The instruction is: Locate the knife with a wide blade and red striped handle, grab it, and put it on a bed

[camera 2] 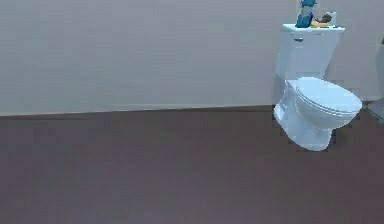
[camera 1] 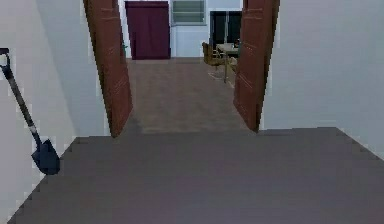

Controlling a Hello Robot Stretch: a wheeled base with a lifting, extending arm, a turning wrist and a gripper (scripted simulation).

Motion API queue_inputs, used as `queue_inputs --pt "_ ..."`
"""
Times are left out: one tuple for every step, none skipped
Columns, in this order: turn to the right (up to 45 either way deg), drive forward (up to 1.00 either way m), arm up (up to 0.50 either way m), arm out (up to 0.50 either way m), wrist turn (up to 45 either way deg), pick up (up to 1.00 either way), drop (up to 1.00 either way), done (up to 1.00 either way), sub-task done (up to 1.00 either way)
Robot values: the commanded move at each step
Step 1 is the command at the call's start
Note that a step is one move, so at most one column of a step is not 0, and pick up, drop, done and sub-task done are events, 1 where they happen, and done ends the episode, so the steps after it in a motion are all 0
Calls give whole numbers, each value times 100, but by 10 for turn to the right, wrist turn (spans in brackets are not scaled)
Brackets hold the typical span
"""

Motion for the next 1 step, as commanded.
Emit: queue_inputs --pt "-30 0 0 0 0 0 0 0 0"
